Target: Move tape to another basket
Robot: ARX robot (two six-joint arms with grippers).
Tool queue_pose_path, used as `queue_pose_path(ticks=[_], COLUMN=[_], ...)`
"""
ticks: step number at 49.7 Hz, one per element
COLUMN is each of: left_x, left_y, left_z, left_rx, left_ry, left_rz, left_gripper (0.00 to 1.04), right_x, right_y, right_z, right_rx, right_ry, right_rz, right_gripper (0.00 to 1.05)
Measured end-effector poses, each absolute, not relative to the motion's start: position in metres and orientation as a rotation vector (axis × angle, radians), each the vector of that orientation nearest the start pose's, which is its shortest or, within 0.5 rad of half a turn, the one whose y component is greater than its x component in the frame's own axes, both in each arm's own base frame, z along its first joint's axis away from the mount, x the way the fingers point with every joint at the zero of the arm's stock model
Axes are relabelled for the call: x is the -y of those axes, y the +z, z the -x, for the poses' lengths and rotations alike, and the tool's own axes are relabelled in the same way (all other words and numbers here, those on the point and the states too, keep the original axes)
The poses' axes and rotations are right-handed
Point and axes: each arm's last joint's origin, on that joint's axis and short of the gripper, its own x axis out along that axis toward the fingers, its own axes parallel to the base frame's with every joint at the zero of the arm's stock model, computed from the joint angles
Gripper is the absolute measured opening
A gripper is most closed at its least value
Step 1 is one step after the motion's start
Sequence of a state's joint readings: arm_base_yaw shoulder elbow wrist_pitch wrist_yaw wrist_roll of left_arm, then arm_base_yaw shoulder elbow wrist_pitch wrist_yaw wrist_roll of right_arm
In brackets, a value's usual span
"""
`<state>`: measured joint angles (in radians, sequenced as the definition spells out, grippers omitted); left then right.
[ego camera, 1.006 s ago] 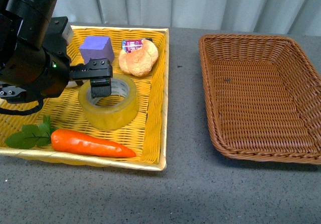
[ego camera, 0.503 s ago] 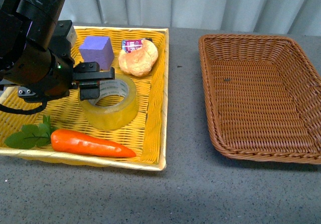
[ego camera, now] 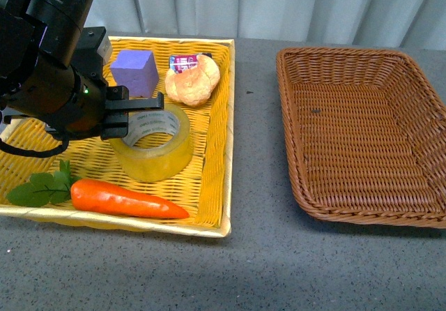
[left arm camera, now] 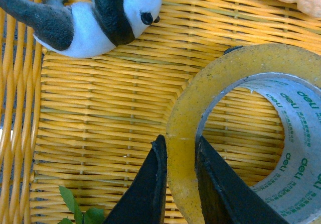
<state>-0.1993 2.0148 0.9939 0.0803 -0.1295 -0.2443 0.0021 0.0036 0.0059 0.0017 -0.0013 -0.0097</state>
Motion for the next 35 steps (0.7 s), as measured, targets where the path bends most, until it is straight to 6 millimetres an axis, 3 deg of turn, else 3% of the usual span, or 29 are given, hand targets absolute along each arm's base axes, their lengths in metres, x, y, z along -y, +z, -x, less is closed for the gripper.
queue_pose_path(ticks=[6, 14, 21, 35], left_x=[0.077, 0.091, 0.106, 0.164], left_y=[0.103, 0.142, 0.159, 0.188], left_z=[-0.362, -0.367, -0.372, -0.378], left_rx=[-0.853, -0.741, -0.681, -0.554], left_ry=[-0.096, -0.304, -0.399, -0.61], left_rz=[0.028, -0.068, -0.145, -0.34], left_gripper=[0.14, 0.14, 0.14, 0.14], right_x=[0.0, 0.0, 0.0, 0.0], right_y=[0.165, 0.165, 0.165, 0.165], right_z=[-0.098, -0.098, -0.098, -0.098], right_rx=[0.004, 0.004, 0.004, 0.004], right_ry=[0.003, 0.003, 0.003, 0.003], right_rz=[0.01, 0.01, 0.01, 0.01], right_gripper=[0.96, 0.96, 0.96, 0.96])
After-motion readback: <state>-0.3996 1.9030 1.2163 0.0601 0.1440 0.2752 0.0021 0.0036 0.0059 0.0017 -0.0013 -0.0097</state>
